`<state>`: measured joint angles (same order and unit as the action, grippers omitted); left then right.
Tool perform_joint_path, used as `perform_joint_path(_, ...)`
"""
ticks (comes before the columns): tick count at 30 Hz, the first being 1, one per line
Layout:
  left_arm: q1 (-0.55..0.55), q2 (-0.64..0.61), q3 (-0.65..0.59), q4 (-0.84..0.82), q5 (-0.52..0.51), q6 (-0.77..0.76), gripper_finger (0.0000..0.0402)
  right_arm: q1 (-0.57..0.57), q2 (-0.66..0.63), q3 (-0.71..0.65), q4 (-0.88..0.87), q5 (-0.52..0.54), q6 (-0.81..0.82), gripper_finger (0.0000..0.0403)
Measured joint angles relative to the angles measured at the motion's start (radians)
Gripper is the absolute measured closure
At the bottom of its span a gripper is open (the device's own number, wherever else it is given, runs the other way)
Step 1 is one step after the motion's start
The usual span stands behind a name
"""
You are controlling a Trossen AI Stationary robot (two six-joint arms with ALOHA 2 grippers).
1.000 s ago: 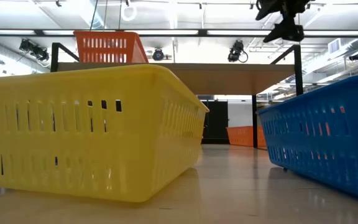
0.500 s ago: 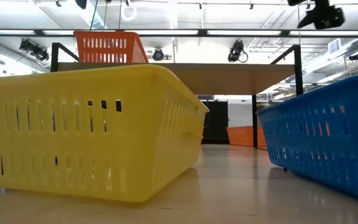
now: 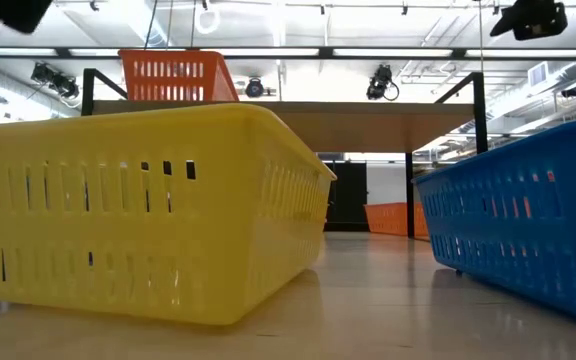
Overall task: Stack baskets on shelf by color
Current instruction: Put the left blue bin on the shelf
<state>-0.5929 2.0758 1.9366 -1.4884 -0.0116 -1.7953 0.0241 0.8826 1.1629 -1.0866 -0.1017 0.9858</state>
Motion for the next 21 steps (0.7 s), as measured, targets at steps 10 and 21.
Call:
perform_joint_path(10, -0.008, 0.002, -0.124, 0.240, 0.035, -0.087, 0.0271, 0.023, 0.001, 0.000, -0.042, -0.073, -0.149, 0.0115)
perform_joint_path(21, -0.039, -0.016, -0.196, 0.305, 0.104, -0.089, 0.0271, 0.022, 0.000, 0.000, -0.091, -0.072, -0.244, 0.0115)
